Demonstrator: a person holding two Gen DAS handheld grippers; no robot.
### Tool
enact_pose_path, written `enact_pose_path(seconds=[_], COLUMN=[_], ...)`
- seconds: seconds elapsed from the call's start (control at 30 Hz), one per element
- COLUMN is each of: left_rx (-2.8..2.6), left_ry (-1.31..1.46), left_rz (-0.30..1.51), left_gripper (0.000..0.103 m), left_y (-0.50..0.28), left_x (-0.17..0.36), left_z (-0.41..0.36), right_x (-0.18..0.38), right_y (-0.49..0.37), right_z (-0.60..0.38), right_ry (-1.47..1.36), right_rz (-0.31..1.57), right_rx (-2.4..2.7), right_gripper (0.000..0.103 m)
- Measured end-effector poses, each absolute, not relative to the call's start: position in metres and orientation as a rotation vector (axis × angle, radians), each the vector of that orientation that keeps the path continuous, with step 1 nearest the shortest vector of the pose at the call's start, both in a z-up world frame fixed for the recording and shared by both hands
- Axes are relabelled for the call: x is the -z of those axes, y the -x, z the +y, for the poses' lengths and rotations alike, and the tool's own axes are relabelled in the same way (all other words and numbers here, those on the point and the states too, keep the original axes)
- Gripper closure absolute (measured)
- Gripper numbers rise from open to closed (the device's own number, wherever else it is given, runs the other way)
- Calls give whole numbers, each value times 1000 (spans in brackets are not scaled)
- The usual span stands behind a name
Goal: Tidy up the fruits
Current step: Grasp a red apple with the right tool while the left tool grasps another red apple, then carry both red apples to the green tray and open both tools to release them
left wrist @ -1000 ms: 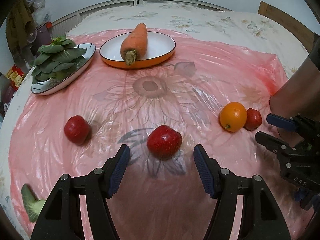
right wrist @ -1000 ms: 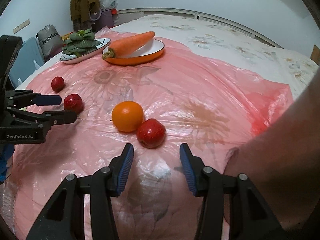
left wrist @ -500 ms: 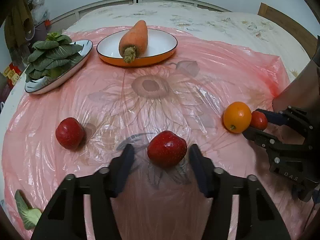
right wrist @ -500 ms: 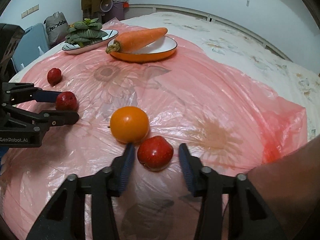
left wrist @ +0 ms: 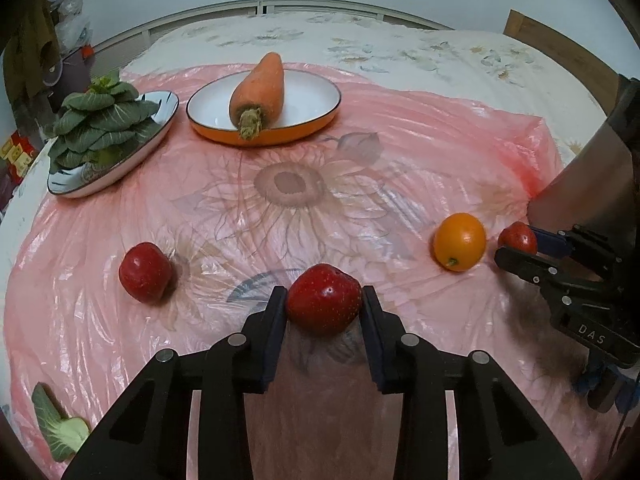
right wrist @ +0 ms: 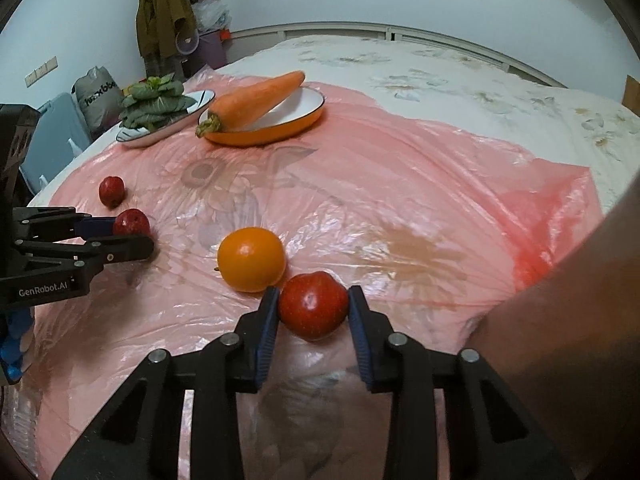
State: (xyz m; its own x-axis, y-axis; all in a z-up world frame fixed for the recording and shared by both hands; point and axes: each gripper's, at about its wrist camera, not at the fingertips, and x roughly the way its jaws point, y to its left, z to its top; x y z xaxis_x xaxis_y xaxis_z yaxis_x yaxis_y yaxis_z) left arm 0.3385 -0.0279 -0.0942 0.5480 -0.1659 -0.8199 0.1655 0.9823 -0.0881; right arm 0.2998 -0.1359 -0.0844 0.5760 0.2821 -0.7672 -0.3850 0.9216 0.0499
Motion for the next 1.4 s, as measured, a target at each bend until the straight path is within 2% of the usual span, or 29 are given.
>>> enact_pose_path(seconds=[0.73, 1.4], left_rx=[285, 377], left_ry=[-97, -168], left_rz=[908, 871], left_gripper=[72, 72], left_y=[-255, -174], left_x=[39, 2], left_z=[-73, -132], right_x=[59, 39], right_y=[-180, -75], right_z=[-153, -217], right_ry=[98, -1], right_rz=[878, 895], right_rx=[-375, -254], right_gripper=[78, 78])
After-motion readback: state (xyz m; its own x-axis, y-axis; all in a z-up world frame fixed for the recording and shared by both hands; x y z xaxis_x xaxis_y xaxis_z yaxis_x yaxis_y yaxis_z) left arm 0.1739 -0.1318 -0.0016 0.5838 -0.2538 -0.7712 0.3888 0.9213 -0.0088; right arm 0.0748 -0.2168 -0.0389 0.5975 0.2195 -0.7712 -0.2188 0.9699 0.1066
